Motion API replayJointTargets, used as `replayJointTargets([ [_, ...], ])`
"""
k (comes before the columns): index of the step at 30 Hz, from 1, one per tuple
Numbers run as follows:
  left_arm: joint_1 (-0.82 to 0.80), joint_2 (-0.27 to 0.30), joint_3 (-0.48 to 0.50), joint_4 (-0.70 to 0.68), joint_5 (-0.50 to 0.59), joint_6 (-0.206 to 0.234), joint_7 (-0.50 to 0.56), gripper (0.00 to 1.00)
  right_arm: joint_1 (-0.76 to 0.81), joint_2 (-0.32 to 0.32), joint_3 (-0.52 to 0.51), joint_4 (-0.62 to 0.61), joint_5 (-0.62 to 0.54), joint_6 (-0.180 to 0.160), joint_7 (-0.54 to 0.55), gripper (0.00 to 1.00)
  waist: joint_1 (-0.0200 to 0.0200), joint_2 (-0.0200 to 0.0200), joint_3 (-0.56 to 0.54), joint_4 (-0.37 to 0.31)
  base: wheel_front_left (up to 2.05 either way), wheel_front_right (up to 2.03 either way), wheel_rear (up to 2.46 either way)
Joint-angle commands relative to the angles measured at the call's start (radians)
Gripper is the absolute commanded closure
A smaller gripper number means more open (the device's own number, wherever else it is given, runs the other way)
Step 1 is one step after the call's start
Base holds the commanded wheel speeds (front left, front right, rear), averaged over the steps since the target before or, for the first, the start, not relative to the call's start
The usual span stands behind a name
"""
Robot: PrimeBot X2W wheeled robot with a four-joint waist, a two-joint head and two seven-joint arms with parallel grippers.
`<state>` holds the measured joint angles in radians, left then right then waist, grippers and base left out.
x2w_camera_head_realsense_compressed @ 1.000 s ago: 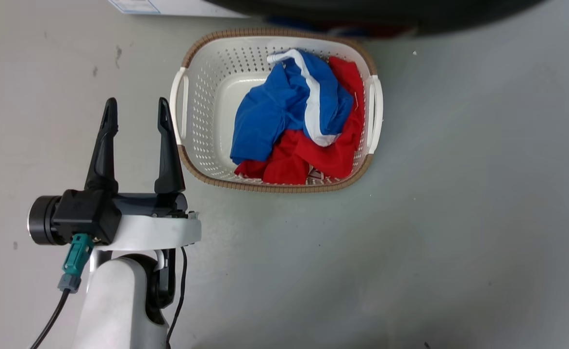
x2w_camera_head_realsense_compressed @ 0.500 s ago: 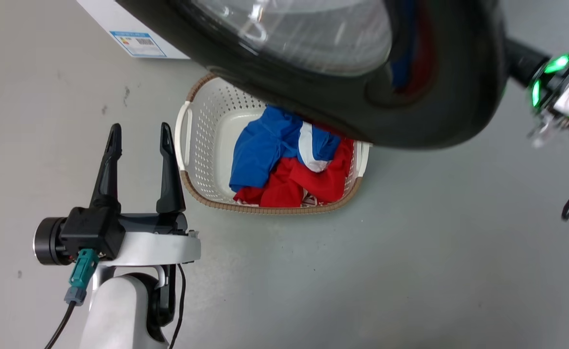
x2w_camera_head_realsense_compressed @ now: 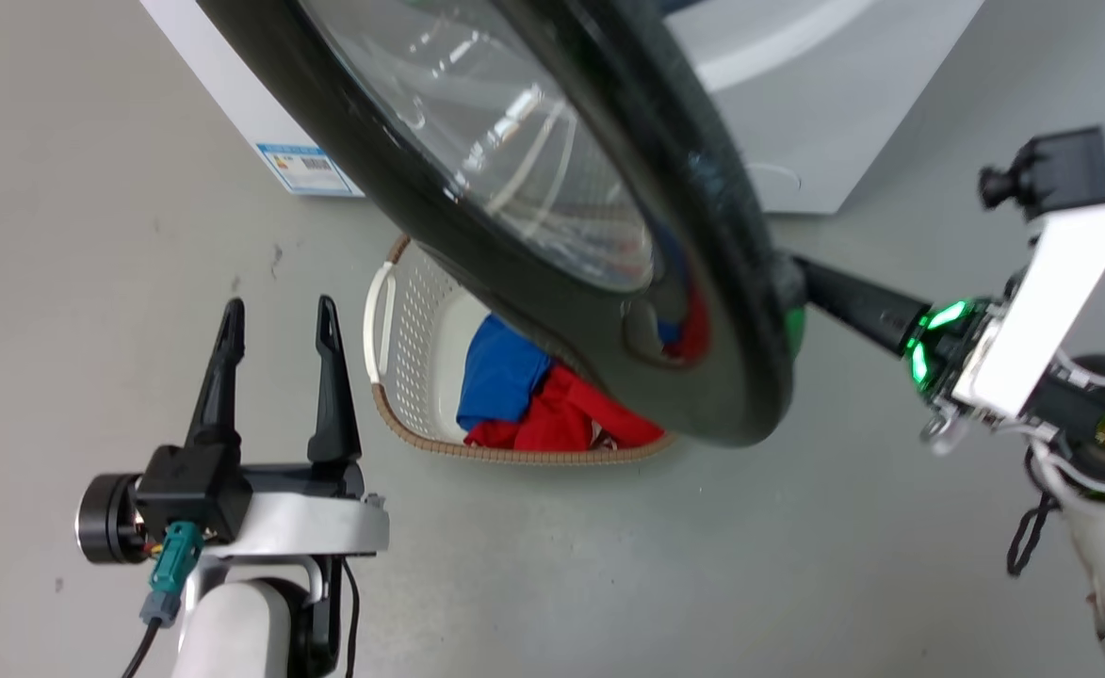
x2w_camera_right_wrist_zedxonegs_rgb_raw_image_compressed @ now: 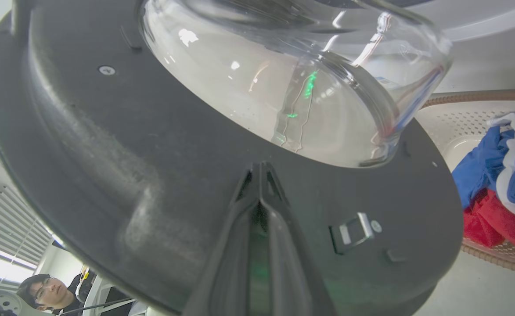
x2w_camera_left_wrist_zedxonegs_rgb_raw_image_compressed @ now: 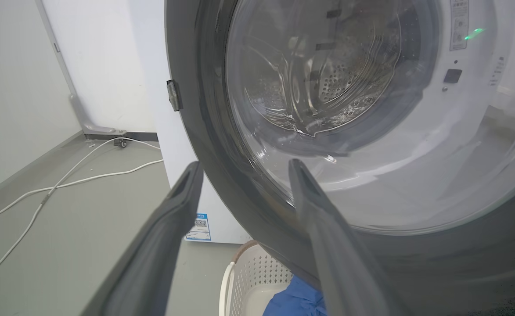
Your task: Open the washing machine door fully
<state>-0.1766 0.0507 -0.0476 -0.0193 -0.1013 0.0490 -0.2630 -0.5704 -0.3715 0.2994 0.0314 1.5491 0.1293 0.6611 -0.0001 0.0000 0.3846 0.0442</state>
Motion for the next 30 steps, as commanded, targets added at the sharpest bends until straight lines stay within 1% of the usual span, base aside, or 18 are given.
replayJointTargets([
  [1,0.016,-0.001,0.003,0.004,0.002,0.003,-0.003,0.00,0.025,0.010,0.007,-0.007,0.004,0.003,0.004,1.00,0.0001,0.0000,-0.025,0.002,0.00,0.00,0.00],
  [7,0.052,-0.001,0.006,0.008,0.006,0.002,-0.003,0.00,0.093,0.026,0.052,-0.032,0.002,0.003,0.014,1.00,0.0001,0.0000,-0.074,0.000,0.00,0.00,0.00],
  [14,0.074,-0.001,0.000,0.012,0.001,0.007,-0.003,0.00,0.145,0.065,0.108,-0.047,0.002,0.003,0.017,1.00,0.0001,0.0000,-0.107,0.005,0.00,0.00,0.00],
  [21,0.085,-0.001,-0.010,0.015,-0.004,0.009,-0.003,0.00,0.171,0.116,0.162,-0.031,0.004,0.003,0.015,1.00,0.0001,0.0000,-0.120,0.014,0.00,0.00,0.00],
  [30,0.100,-0.001,-0.012,0.020,-0.002,0.010,-0.003,0.00,0.206,0.140,0.213,-0.017,0.002,0.003,0.020,1.00,0.0001,0.0000,-0.142,0.016,0.00,0.00,0.00],
])
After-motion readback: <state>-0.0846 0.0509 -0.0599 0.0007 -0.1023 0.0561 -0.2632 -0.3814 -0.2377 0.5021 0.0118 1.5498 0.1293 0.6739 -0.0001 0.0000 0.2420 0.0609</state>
